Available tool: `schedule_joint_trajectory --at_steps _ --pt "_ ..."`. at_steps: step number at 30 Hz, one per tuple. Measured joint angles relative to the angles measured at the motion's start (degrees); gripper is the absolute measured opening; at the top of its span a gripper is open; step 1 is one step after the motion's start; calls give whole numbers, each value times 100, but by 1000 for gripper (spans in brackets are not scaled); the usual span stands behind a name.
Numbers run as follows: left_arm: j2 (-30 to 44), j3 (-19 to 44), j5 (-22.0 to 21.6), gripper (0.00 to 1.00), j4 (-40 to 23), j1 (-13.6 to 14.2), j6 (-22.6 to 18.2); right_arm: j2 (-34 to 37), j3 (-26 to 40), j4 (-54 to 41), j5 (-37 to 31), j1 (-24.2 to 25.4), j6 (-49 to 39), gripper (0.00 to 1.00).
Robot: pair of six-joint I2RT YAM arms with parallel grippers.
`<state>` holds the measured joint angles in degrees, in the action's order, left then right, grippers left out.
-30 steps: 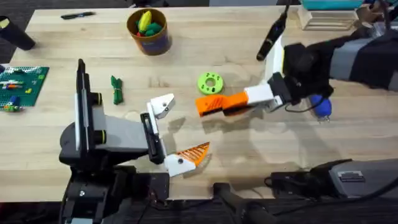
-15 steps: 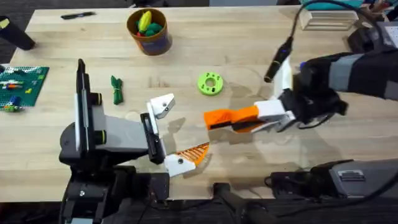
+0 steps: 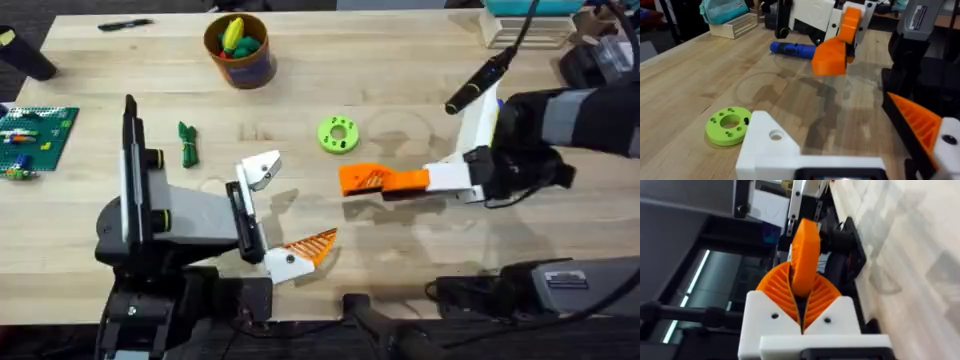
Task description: Pick up the gripper from the table and insert it into the empty holder that is missing its gripper. Then pick up a screw, insert it into the mounting hole, and use the screwdriver to tighten it. Finally, clean up the table by picking up the vegetable and placing it into the bucket.
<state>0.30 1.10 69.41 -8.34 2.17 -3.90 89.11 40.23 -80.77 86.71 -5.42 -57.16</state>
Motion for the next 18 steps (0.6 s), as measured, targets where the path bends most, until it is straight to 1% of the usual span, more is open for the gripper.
schedule_joint_trajectory --at_steps 2,6,14,18 --pt "2 0 0 986 0 0 0 1 0 466 37 -97 253 5" --pt "2 0 0 986 0 0 0 -1 -2 1598 52 -211 1169 5" --pt "0 0 -19 986 2 0 0 -1 -7 3853 35 -476 3573 5" --pt "0 0 -162 986 29 0 0 -1 -20 5093 -255 -713 5036 5"
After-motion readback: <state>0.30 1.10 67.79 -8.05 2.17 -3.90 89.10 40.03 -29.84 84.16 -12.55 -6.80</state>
